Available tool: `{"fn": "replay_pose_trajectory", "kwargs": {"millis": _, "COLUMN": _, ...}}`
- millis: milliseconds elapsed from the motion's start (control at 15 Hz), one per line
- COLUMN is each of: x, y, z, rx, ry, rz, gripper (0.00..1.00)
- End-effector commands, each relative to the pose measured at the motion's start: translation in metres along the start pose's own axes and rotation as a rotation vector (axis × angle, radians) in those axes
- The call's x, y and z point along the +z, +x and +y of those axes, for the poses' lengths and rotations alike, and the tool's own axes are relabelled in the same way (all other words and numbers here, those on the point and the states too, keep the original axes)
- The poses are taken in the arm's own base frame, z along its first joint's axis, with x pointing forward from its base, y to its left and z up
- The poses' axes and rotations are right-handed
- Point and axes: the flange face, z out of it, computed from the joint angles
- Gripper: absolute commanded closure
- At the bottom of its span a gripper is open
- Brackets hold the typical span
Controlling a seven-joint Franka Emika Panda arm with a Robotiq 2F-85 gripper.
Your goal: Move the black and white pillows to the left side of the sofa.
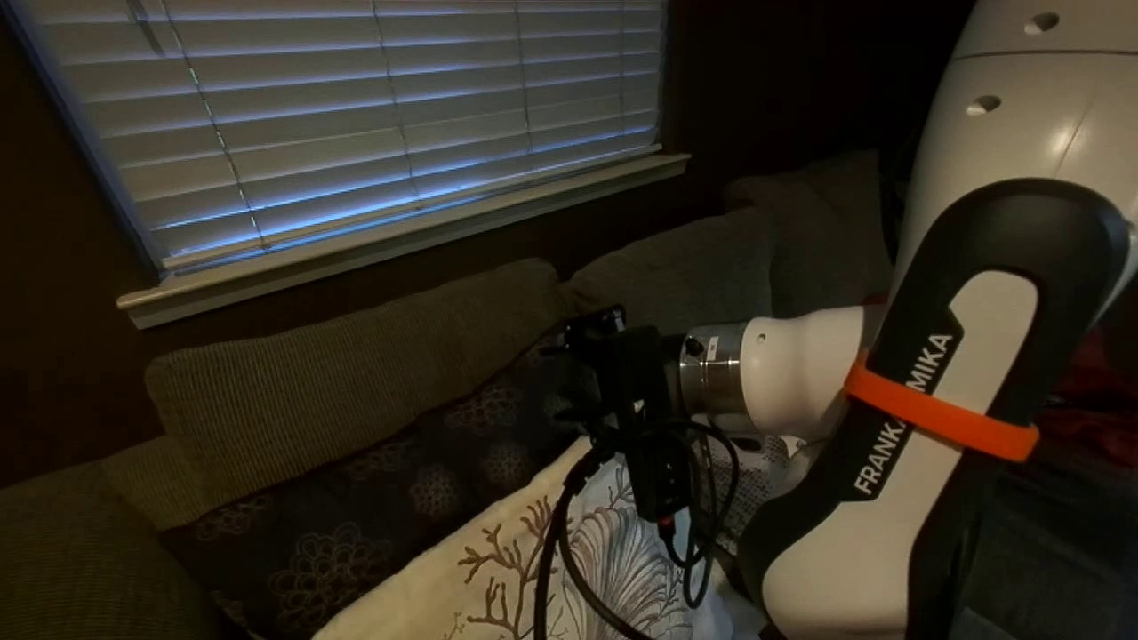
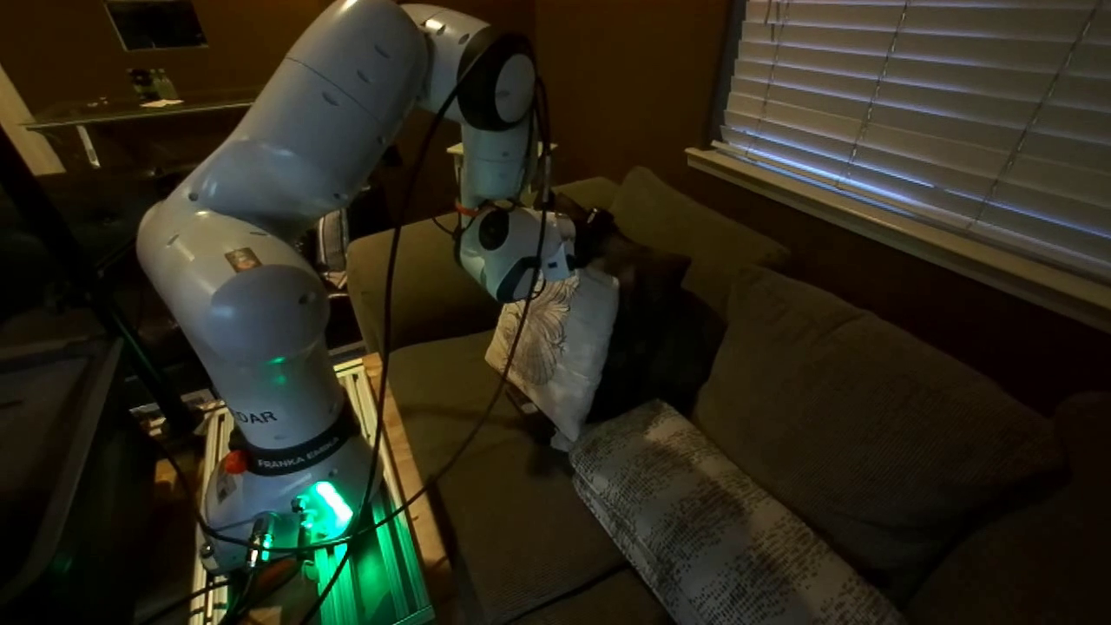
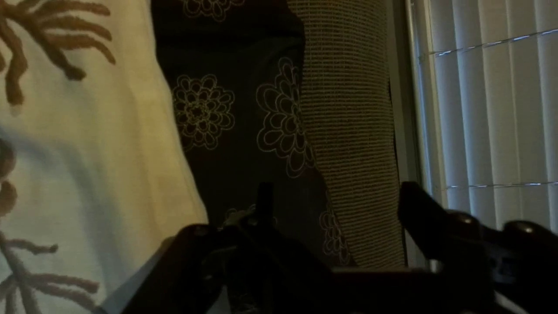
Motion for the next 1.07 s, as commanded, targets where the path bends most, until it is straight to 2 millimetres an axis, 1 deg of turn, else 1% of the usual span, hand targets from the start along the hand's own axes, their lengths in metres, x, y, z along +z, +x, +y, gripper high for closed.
{"fn": "replay_pose_trajectory", "kwargs": {"millis": 0, "x": -0.023, "y": -0.007, "z": -0.019, "rx": -0.159, "ry": 0.011, "rz": -0.054, "gripper": 0.0}}
{"fn": "replay_pose_trajectory", "kwargs": {"millis": 267, "x": -0.04, "y": -0.025, "z": -0.035, "rx": -0.34, "ry": -0.112, "rz": -0.083, "gripper": 0.0}}
{"fn": "replay_pose_trajectory", "kwargs": {"millis": 400, "x": -0.046, "y": -0.029, "z": -0.041, "rx": -0.38, "ry": -0.207, "rz": -0.099, "gripper": 0.0}}
{"fn": "replay_pose_trajectory", "kwargs": {"millis": 533, "x": -0.053, "y": -0.029, "z": -0.051, "rx": -0.395, "ry": -0.312, "rz": -0.107, "gripper": 0.0}}
{"fn": "replay_pose_trajectory", "kwargs": {"millis": 800, "x": -0.065, "y": -0.011, "z": -0.068, "rx": -0.405, "ry": -0.523, "rz": -0.077, "gripper": 0.0}}
{"fn": "replay_pose_trajectory", "kwargs": {"millis": 1000, "x": -0.073, "y": 0.01, "z": -0.08, "rx": -0.422, "ry": -0.681, "rz": -0.062, "gripper": 0.0}}
